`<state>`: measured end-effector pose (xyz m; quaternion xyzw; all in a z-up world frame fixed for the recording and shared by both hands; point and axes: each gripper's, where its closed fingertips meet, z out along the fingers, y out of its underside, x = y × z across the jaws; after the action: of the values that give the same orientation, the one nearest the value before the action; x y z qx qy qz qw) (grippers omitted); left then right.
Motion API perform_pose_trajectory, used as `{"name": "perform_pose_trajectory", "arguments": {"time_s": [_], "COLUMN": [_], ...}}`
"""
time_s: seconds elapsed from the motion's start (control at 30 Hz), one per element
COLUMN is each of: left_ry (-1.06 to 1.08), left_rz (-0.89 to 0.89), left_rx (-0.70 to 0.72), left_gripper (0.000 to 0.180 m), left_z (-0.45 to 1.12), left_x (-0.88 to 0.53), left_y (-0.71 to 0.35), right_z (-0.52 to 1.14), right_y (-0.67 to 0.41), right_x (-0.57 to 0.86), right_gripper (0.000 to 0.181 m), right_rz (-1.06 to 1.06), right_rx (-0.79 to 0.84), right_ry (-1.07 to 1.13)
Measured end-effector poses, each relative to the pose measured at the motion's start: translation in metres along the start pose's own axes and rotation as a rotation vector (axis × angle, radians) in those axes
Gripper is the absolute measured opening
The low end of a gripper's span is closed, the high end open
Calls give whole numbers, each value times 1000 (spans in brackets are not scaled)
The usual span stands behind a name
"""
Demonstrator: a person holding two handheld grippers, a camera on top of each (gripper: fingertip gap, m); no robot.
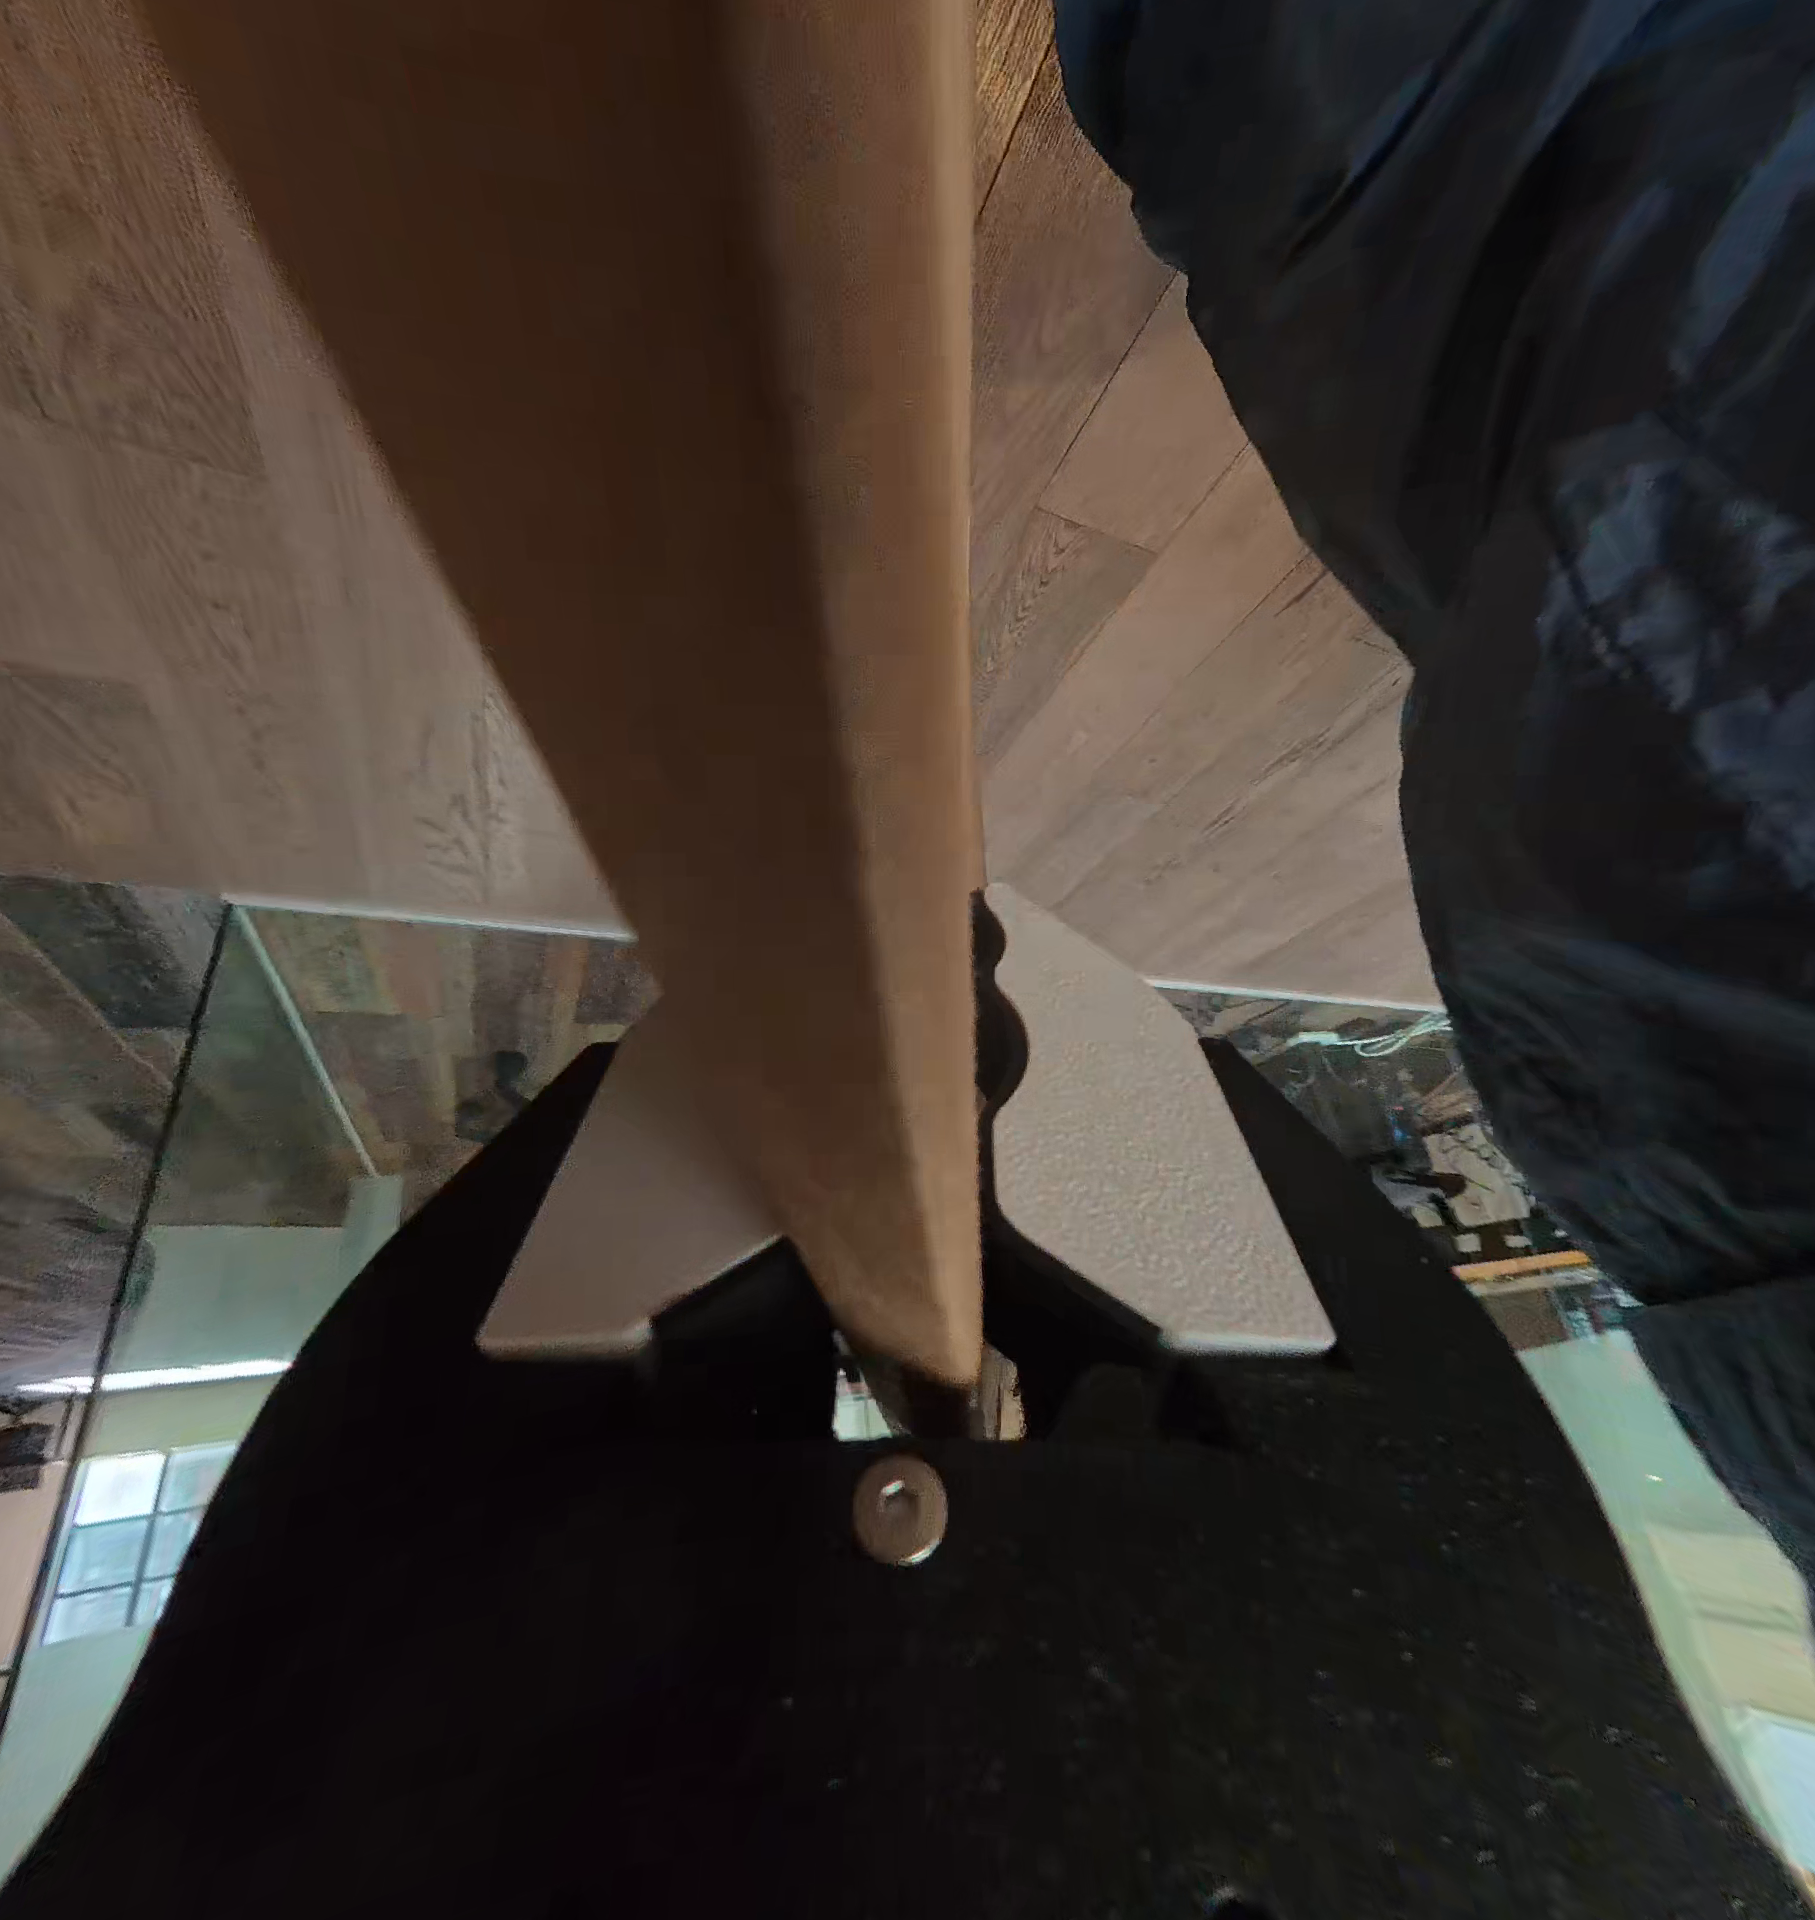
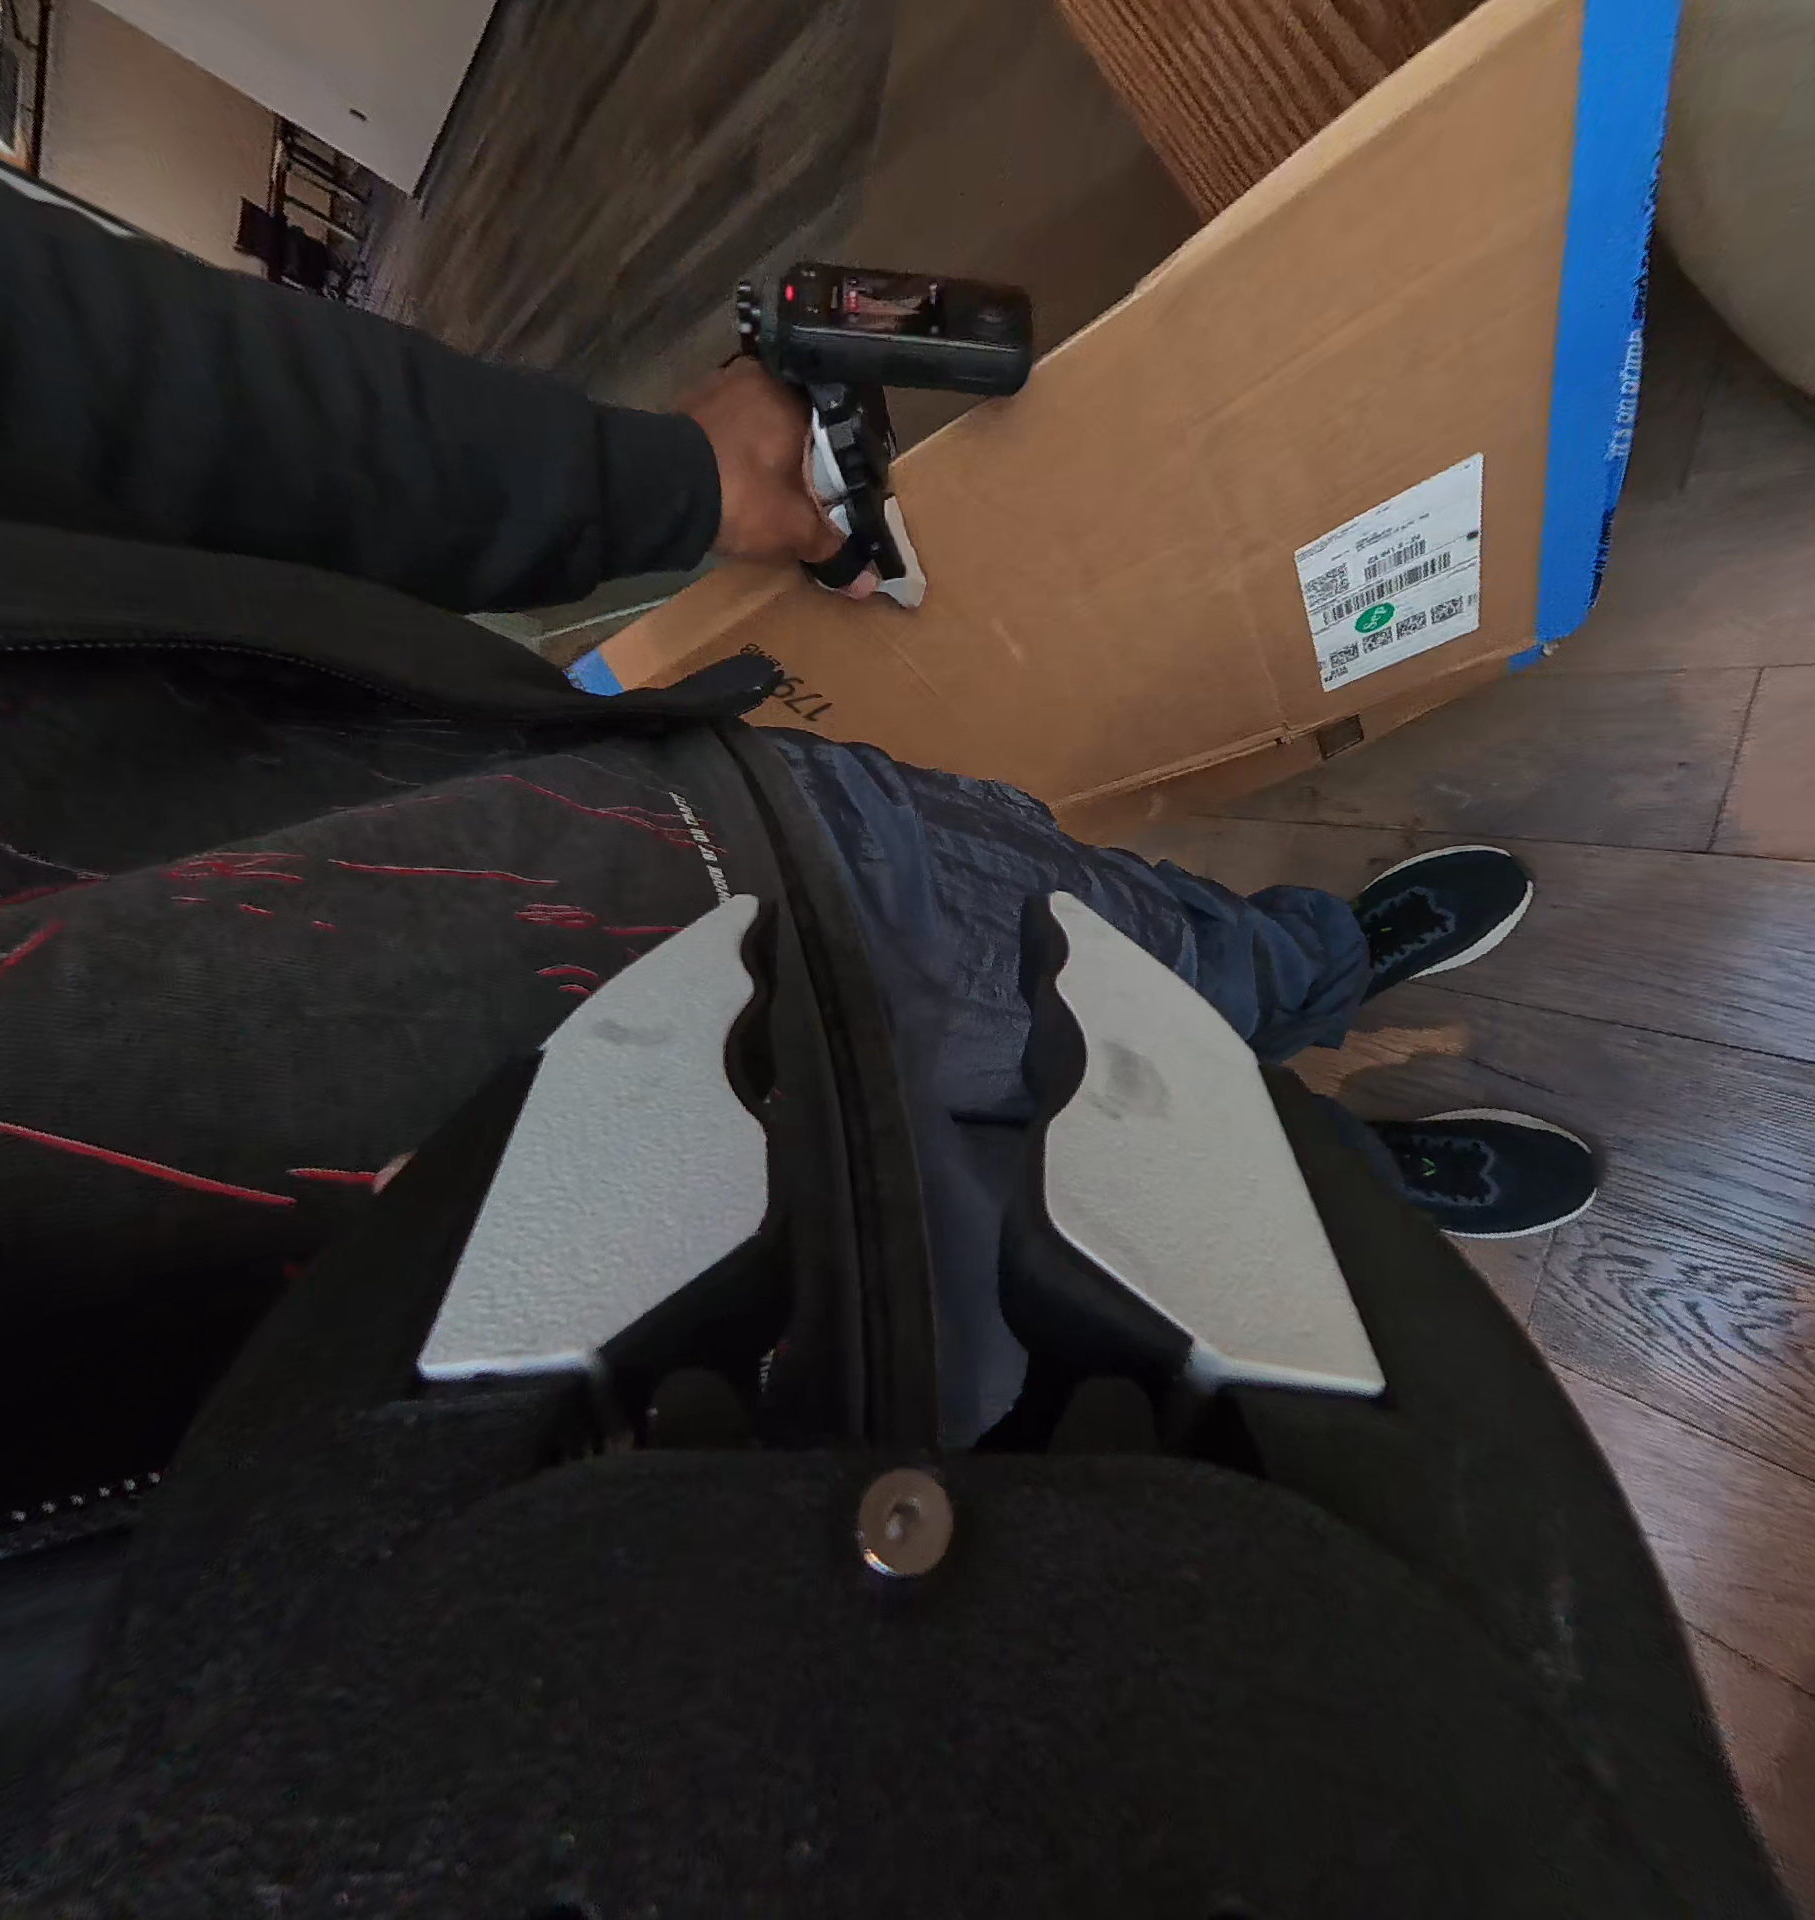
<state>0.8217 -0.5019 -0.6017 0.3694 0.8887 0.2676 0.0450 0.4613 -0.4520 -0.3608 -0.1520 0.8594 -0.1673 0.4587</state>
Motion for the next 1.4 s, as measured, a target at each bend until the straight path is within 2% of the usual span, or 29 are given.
{"name": "perform_pose_trajectory", "arguments": {"time_s": [0.13, 0.27, 0.4, 0.67, 0.97, 1.4], "left_ry": [-18, -36, -64, -81, -111, -7], "left_rz": [-14, -162, -244, -446, -470, -642], "left_rx": [135, 340, 360, 508, 514, 518], "left_gripper": [21, 21, 21, 20, 20, 21], "left_z": [-11, -26, -22, -29, -40, -41], "left_x": [-2, -8, 1, 7, -1, -21], "left_y": [6, 1, 11, 31, 37, -4], "right_z": [-22, -37, -41, -31, -21, -15], "right_y": [5, 23, 44, 57, 44, 46], "right_x": [7, 11, 9, -1, -5, -11], "right_gripper": [45, 44, 44, 44, 44, 44], "right_rz": [-2, 28, 51, 28, -13, -36], "right_rx": [30, 51, 37, -15, -33, -102], "right_ry": [7, 15, 12, -15, -38, -42]}}
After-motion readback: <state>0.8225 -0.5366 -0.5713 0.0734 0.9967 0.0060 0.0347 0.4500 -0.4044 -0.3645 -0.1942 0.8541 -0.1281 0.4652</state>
